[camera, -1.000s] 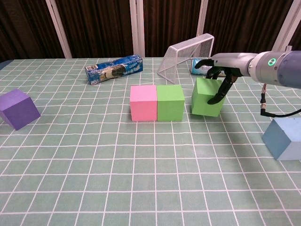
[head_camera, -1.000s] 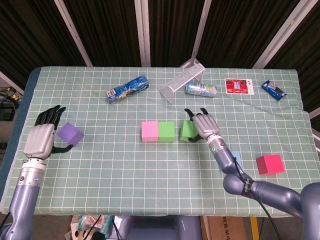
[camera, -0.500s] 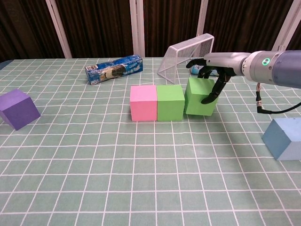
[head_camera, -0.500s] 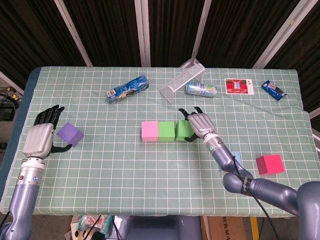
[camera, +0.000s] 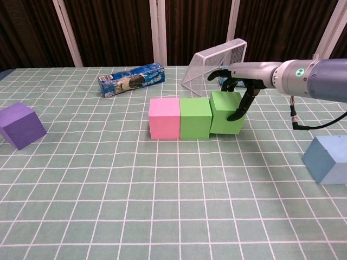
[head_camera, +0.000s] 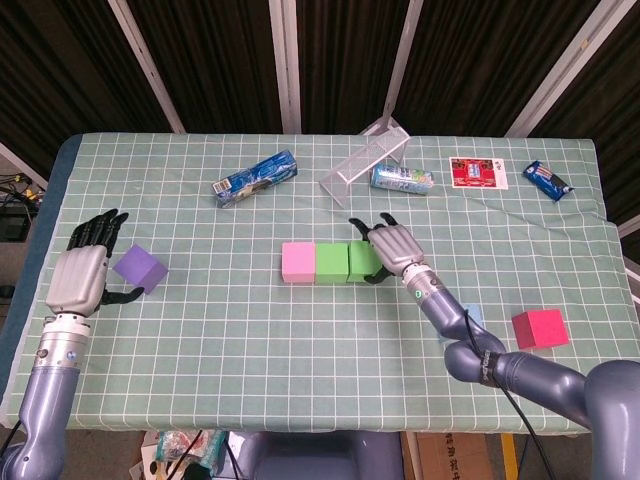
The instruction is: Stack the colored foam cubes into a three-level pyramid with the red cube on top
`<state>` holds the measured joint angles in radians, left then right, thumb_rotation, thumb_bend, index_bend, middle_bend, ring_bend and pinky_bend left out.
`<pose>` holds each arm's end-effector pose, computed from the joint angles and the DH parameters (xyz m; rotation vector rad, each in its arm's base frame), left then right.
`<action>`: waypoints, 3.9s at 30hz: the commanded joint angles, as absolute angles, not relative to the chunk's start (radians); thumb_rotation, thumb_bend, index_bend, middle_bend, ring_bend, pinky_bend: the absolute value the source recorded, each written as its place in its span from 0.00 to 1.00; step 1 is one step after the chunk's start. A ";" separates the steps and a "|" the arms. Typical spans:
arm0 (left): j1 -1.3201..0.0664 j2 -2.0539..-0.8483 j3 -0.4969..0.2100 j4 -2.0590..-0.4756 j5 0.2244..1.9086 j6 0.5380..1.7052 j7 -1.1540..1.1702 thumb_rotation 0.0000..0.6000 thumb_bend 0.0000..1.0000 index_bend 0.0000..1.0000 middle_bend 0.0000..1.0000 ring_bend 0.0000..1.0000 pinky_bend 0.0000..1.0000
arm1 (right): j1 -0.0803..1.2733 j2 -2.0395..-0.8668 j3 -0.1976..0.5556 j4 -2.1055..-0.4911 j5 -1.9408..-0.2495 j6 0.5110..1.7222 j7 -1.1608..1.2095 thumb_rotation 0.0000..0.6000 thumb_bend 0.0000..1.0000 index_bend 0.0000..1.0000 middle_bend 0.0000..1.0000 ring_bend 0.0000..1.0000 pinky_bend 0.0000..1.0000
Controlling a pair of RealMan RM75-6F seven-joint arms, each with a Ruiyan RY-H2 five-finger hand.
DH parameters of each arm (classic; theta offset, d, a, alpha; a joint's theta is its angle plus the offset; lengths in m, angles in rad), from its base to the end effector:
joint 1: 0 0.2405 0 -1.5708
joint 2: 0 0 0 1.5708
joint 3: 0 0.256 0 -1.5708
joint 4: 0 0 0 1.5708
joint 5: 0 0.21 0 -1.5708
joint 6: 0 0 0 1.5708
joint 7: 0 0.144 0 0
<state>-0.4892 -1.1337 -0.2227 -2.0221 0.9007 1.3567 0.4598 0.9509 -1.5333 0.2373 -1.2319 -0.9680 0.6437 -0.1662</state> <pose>-0.1904 0.2869 0.1348 -1.3542 -1.0367 -0.8903 -0.1321 -0.4217 -0.0095 1.9070 -1.0818 0.8345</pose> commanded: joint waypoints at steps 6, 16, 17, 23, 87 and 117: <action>-0.491 -1.133 -0.223 -2.012 0.888 1.345 0.455 1.00 0.11 0.00 0.01 0.01 0.04 | 0.963 -1.555 0.222 -1.193 -0.976 0.627 -0.162 1.00 0.24 0.00 0.46 0.28 0.06; -0.493 -1.132 -0.225 -2.002 0.876 1.338 0.451 1.00 0.11 0.00 0.01 0.01 0.04 | 0.970 -1.577 0.218 -1.163 -0.975 0.627 -0.156 1.00 0.24 0.00 0.46 0.28 0.06; -0.493 -1.133 -0.224 -2.001 0.876 1.337 0.451 1.00 0.10 0.00 0.01 0.01 0.04 | 0.971 -1.578 0.217 -1.161 -0.973 0.627 -0.156 1.00 0.24 0.00 0.46 0.28 0.06; -0.493 -1.131 -0.227 -1.996 0.868 1.337 0.447 1.00 0.11 0.00 0.01 0.01 0.04 | 0.975 -1.580 0.209 -1.157 -0.965 0.618 -0.165 1.00 0.24 0.00 0.46 0.28 0.06; -0.489 -1.117 -0.220 -2.005 0.878 1.332 0.432 1.00 0.11 0.00 0.01 0.01 0.04 | 0.891 -1.430 0.161 -1.504 -0.737 0.878 -0.389 1.00 0.24 0.00 0.03 0.04 0.00; -0.649 -1.256 -0.278 -1.764 0.721 1.184 0.542 1.00 0.11 0.00 0.01 0.01 0.04 | 0.542 -1.178 0.095 -1.704 -1.072 1.239 -0.177 1.00 0.24 0.00 0.00 0.00 0.00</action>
